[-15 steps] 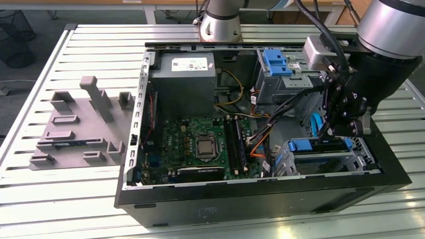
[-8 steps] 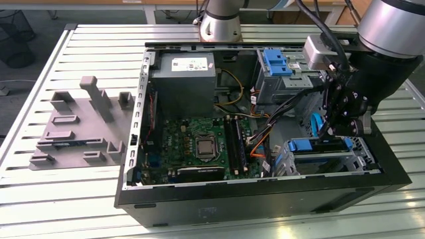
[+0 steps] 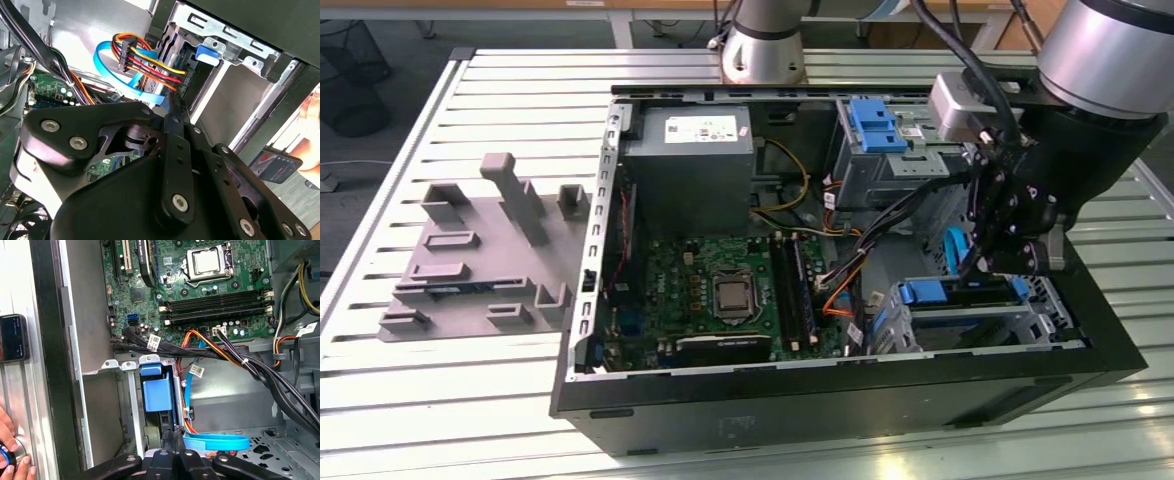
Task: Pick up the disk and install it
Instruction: 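Insert the second disk wire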
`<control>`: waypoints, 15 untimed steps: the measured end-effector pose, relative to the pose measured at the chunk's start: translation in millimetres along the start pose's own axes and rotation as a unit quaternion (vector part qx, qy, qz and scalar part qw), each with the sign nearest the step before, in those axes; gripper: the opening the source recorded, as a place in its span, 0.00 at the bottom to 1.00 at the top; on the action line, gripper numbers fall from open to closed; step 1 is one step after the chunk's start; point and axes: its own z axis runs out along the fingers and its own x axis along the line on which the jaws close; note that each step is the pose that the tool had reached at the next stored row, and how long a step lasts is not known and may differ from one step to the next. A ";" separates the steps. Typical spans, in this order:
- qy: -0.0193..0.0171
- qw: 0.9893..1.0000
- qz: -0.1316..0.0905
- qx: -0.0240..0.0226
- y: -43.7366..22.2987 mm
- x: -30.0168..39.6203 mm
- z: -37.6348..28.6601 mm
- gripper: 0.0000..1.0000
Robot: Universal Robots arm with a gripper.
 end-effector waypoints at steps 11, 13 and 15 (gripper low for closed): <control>0.000 1.000 0.000 0.000 0.0 0.3 -3.1 0.17; -0.001 1.000 0.000 0.000 -0.1 0.3 -3.1 0.17; 0.000 1.000 0.000 0.000 -0.1 0.3 -3.4 0.17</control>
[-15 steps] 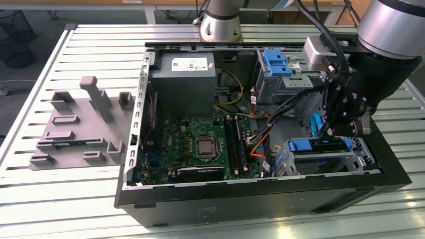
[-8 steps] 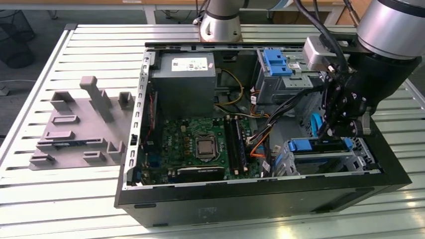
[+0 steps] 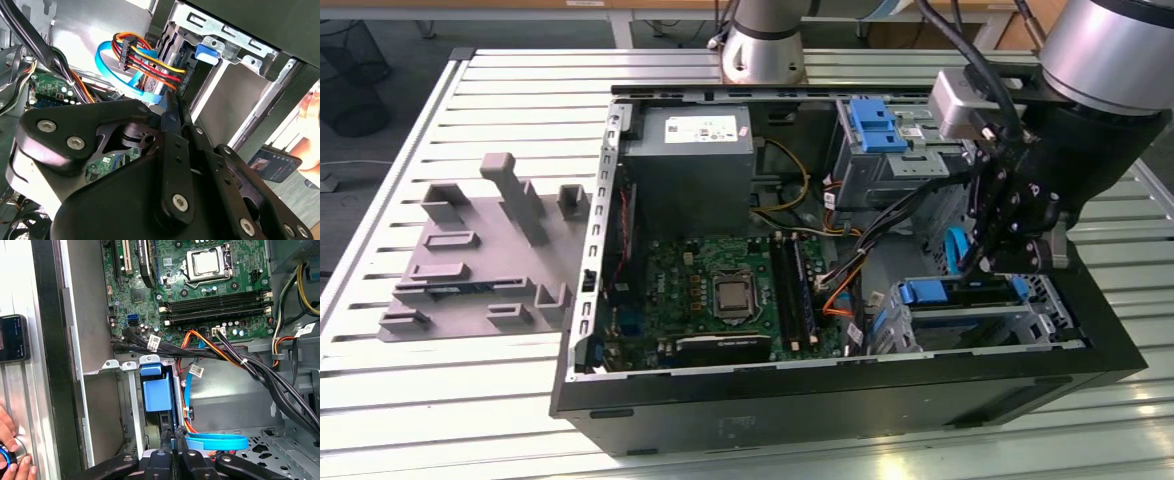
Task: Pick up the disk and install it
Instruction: 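Insert the second disk wire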
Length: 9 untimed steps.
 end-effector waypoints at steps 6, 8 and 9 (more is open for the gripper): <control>0.000 1.000 0.000 0.000 0.0 0.1 -1.4 0.17; 0.000 1.000 0.000 0.000 -0.1 0.1 -1.8 0.17; 0.000 1.000 0.000 0.000 -0.1 0.1 -2.0 0.17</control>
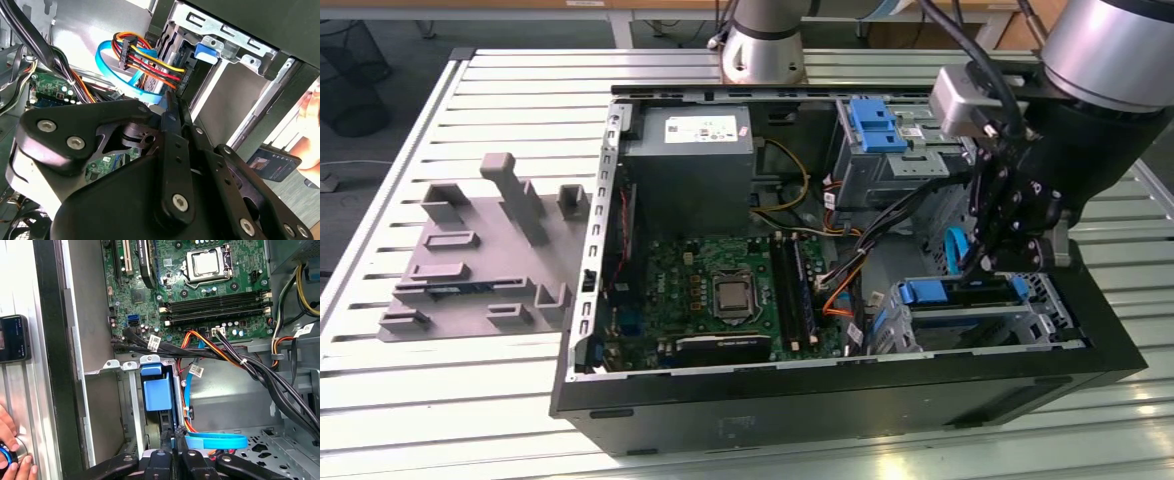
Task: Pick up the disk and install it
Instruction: 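Insert the second disk wire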
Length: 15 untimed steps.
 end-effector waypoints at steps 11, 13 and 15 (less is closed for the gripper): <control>0.000 1.000 0.000 -0.001 -0.2 0.4 -4.5 0.17; 0.000 1.000 0.000 -0.001 -0.2 0.4 -4.9 0.17; 0.000 1.000 0.000 -0.001 -0.2 0.4 -5.0 0.17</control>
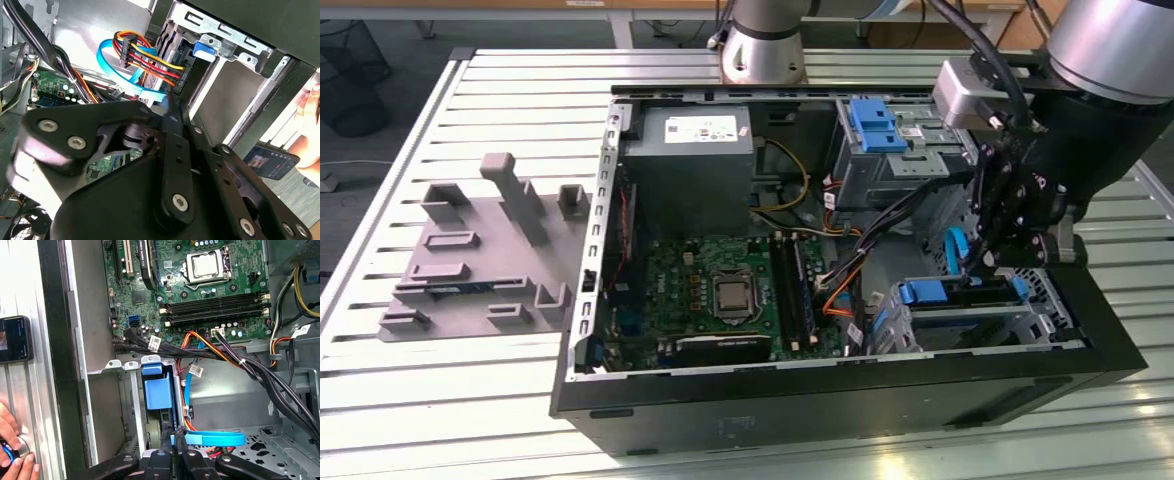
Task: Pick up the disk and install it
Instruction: 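Insert the second disk wire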
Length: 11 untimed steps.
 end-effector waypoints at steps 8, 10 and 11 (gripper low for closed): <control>0.000 1.000 0.000 0.000 0.0 0.0 -0.1 0.11; 0.000 1.000 0.000 0.000 0.0 0.0 0.1 0.11; 0.000 1.000 0.000 0.000 0.0 0.0 0.1 0.11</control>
